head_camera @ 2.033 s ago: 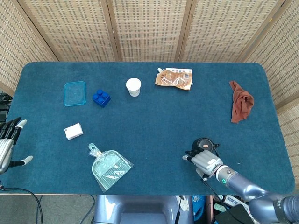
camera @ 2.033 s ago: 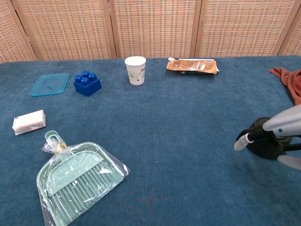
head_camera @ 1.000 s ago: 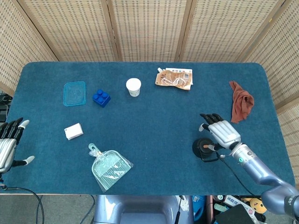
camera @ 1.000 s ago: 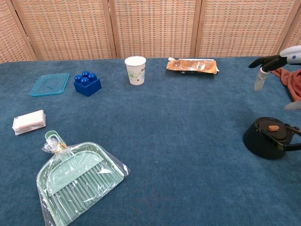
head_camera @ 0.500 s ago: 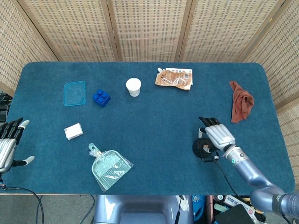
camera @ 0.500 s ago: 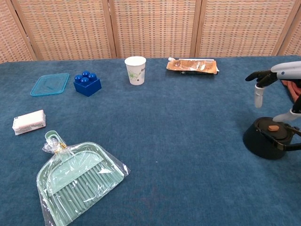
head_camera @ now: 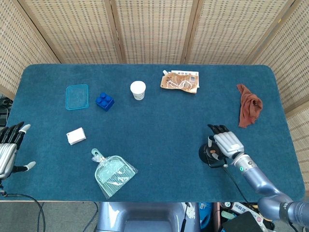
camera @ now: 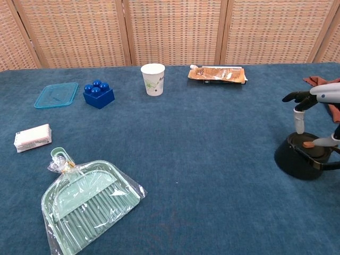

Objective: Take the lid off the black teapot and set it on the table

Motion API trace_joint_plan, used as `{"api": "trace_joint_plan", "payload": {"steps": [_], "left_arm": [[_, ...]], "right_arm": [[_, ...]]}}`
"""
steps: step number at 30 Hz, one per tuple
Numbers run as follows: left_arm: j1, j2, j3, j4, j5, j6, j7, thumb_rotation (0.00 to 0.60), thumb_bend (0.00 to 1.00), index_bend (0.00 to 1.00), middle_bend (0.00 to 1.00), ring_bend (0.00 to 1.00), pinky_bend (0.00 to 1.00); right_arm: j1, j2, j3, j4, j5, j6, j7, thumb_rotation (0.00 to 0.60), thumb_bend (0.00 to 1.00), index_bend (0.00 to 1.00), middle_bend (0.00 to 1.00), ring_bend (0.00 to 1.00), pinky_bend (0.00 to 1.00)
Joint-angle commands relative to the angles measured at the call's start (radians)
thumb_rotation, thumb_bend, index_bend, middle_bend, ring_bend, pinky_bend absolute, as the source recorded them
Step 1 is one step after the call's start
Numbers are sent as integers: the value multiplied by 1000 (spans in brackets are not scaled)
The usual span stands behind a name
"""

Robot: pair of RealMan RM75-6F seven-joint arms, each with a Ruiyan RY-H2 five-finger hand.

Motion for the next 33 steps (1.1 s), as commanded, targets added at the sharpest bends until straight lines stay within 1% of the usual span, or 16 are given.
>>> {"api": "trace_joint_plan", "payload": {"steps": [1,23,26,30,33], "left_arm": [[-1,0,1,-1,-1,-1,2,600,123,0,0,0,0],[-5,-8,3,-1,-7,-7,19,600,123,0,0,0,0],[-5,-8,3,-1,-7,-6,20,600,122,0,0,0,0],[-6,-9,3,-1,-9,-8,20,600,123,0,0,0,0],[-7,-9,4,-1,-9,-8,21,600,123,0,0,0,0]], "right_arm": [[-12,-11,-4,16,-19,6,11,600,462,490,28,0,75],[-75,-83,0,151,-150,25,99,600,465,510,41,0,75],[-80,-93,0,168,-163,27,104,600,472,515,45,0,75],[-88,-104,2,185,-183,36,114,600,513,552,60,0,75],[-93,-107,3,189,-197,37,122,600,519,557,63,0,75]]}}
